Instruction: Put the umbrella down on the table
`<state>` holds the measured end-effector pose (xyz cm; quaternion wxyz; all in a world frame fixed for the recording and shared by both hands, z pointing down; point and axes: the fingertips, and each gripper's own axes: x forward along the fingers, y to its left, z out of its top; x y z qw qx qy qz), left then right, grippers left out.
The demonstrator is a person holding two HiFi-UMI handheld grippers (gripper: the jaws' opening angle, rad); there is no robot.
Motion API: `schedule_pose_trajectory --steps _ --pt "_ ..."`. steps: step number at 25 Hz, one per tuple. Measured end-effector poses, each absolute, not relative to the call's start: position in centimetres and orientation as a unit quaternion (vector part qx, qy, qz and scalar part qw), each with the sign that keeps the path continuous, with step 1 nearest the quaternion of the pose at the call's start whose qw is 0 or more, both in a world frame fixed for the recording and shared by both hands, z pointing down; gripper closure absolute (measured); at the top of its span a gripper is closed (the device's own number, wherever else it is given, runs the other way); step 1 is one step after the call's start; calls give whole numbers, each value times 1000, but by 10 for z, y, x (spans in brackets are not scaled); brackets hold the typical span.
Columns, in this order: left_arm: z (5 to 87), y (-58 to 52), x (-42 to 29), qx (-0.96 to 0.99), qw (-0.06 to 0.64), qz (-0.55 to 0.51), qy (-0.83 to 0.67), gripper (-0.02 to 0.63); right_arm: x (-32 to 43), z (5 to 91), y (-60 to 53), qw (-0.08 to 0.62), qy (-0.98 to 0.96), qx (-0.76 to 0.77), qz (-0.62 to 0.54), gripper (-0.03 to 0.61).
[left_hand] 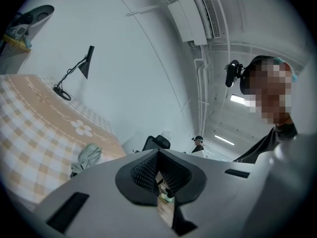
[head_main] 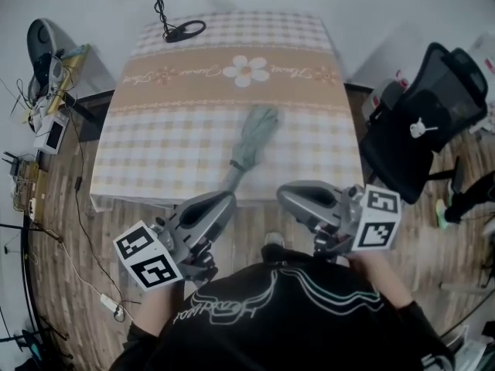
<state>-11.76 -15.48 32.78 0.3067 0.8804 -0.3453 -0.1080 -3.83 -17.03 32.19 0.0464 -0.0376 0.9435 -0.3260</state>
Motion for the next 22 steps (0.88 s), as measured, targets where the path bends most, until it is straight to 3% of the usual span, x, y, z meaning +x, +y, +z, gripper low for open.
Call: schedule_pose_trajectory --steps 22 --pt "311 -62 -126 896 285 -116 -320 616 -51 301 -69 58 954 -64 -288 568"
